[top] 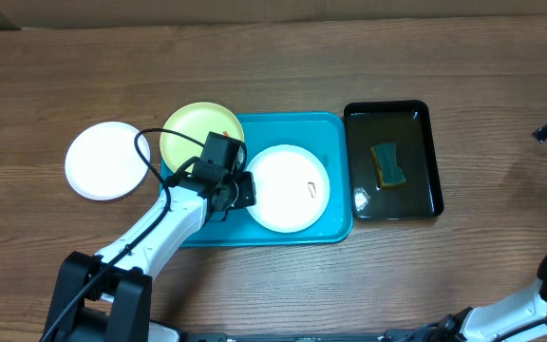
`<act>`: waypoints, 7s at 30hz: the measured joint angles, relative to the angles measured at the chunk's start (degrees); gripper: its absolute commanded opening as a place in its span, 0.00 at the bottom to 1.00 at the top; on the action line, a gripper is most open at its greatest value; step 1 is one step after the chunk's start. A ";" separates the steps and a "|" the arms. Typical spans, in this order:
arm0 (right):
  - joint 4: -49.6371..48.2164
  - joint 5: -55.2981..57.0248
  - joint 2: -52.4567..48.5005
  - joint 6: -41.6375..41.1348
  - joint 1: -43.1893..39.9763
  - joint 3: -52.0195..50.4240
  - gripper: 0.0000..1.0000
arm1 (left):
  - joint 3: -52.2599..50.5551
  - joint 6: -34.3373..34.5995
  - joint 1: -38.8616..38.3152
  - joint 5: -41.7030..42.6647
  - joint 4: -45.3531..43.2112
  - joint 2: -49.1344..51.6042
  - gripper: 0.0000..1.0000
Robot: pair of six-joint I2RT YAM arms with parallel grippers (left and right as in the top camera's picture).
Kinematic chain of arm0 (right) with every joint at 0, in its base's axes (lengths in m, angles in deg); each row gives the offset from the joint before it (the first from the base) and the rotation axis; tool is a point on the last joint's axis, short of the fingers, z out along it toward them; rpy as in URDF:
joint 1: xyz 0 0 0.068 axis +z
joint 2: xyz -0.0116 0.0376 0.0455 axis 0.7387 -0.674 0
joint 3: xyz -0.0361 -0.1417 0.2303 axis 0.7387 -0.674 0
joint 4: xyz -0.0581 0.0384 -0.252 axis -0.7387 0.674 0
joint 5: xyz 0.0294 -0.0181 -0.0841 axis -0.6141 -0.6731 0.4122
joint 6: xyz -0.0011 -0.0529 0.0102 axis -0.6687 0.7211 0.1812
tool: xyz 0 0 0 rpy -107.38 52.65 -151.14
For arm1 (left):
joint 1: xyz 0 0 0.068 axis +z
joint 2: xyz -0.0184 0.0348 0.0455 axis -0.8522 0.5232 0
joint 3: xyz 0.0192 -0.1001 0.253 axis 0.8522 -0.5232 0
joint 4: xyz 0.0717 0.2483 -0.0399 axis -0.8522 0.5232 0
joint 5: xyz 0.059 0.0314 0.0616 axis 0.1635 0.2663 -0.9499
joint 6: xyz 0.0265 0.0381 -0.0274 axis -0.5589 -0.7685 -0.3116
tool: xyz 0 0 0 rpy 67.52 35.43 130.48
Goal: Clean dirty plates on tray and stack at the side
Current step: 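Slide the white plate rightward on the teal tray with the left gripper, then lower the right gripper into the black tray and grasp the sponge, then dip and rub the sponge in the water with the right gripper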
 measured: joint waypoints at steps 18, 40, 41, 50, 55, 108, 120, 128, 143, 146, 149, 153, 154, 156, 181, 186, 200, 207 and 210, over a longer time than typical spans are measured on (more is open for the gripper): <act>-0.04 0.00 0.00 0.02 0.00 0.00 1.00 | 0.00 0.57 0.00 -4.63 -0.87 1.03 0.04; 1.25 -6.82 0.00 -2.78 0.00 0.02 1.00 | 0.00 1.36 0.00 -4.59 -4.04 5.84 0.36; 2.21 -9.55 0.00 -3.10 -0.02 0.00 1.00 | 0.00 1.33 0.00 -4.59 -4.28 5.84 0.36; 8.87 -21.79 0.00 0.85 7.80 2.62 1.00 | 0.00 1.62 0.00 -4.63 -6.10 6.01 0.05; 11.15 -21.00 0.00 4.33 20.02 3.87 1.00 | 0.02 2.14 0.00 -4.31 -5.38 6.01 0.04; -3.65 10.67 -0.04 4.55 47.30 -12.24 0.86 | 0.72 7.15 0.00 -3.50 -0.52 5.77 0.43; -15.98 10.12 -0.04 3.98 47.30 -20.76 0.43 | 0.79 7.10 0.00 -3.69 -0.07 5.73 0.47; -4.50 10.29 -0.04 4.24 47.25 -15.23 0.73 | 0.90 6.88 0.00 -4.17 0.92 5.68 0.41; -4.09 10.29 -0.04 4.33 47.23 -17.90 0.77 | 0.90 6.73 0.00 -4.57 1.38 5.68 0.35; -3.82 10.27 -0.04 4.55 47.23 -17.90 0.79 | 0.90 6.71 0.00 -4.57 1.38 5.68 0.35; -4.28 10.29 -0.04 4.52 47.23 -17.90 0.82 | 0.90 6.69 0.00 -4.57 1.33 5.66 0.39; -5.09 10.29 -0.04 4.55 47.23 -17.92 0.84 | 0.87 6.73 0.00 -4.59 1.05 5.68 0.35; -5.51 10.29 -0.04 4.55 47.25 -17.92 0.84 | 0.87 6.73 0.00 -4.61 0.90 5.68 0.33; -6.80 10.27 -0.04 4.52 47.25 -18.10 0.70 | 0.87 6.73 0.00 -4.63 0.61 5.68 0.30; 4.09 9.64 -0.04 4.44 47.25 -11.28 0.04 | 0.83 5.38 0.00 -4.52 0.44 5.62 0.04; 6.93 9.92 -0.04 2.64 47.25 -6.60 0.04 | 0.81 6.05 0.00 -4.55 0.50 5.64 0.36; 8.11 14.01 -0.04 0.68 47.23 -5.60 0.04 | 0.72 8.90 0.00 -4.17 -0.50 5.77 0.04; 14.93 14.40 -0.04 0.39 47.23 -1.88 0.04 | 0.72 9.51 0.00 -4.17 -0.42 5.77 0.04; 15.69 14.62 -0.04 0.26 47.23 -0.33 0.04 | 0.72 9.53 0.00 -4.15 -0.39 5.77 0.04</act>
